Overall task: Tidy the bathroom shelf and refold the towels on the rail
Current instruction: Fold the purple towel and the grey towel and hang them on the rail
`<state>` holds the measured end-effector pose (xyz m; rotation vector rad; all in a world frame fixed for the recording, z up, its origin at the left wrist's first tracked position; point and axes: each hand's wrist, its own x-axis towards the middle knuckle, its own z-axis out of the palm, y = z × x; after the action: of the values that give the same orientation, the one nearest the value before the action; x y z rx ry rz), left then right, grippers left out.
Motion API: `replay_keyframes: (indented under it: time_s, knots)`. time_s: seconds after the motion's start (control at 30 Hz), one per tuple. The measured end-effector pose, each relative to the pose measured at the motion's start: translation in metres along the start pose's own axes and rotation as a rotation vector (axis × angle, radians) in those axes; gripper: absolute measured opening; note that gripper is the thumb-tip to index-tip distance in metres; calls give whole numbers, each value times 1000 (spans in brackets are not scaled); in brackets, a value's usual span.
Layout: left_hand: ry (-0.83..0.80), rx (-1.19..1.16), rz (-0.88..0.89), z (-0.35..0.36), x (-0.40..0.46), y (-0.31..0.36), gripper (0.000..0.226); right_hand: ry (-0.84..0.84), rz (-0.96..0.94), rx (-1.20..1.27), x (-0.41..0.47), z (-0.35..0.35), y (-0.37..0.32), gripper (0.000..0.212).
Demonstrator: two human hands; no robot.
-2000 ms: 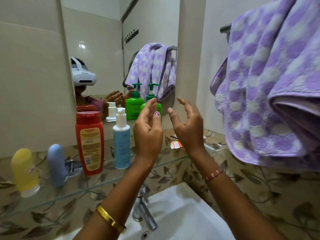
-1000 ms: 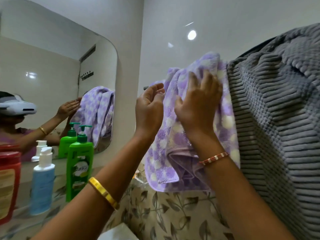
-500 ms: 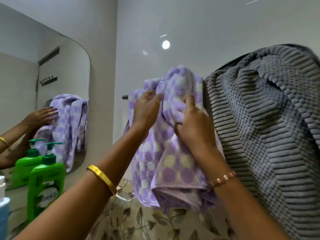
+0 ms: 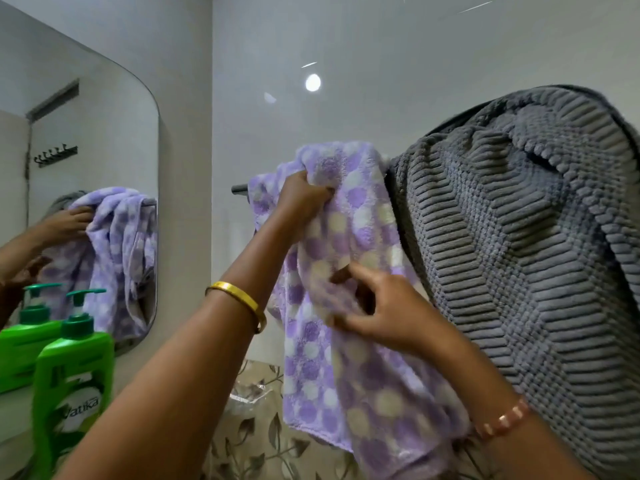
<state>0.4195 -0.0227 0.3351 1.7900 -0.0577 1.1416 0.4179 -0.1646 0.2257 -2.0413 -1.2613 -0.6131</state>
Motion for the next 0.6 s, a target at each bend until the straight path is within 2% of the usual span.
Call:
replay_keyframes:
  time_s: [0.03,0.1,0.17,0.23,0.3,0.4,0.47,0.6]
  knots:
    - [4,11,26,-1,-2,-3,8,44,4,93,6,-4,-1,21]
    - [16,6,49,-2,-7,-11,13,282,4,142,26,-16,-3,17]
    - [15,-32,48,-4,-14,-22,16,515,-3,65,50,-28,-10,20]
    - [17,-65,66,-4,-24,-31,16,615,42,-68,78,-38,-18,36]
    - [20,-92,87,-4,-33,-38,10,598,151,-179,103,-41,-25,55]
    - [34,-101,92,-5,-42,-44,15,562,285,-232,129,-37,-35,85]
    - [36,-87,100,-5,-47,-49,5,569,356,-284,138,-34,-40,100]
    - [52,-64,121,0,-61,-57,7,519,422,-281,145,-23,-40,100]
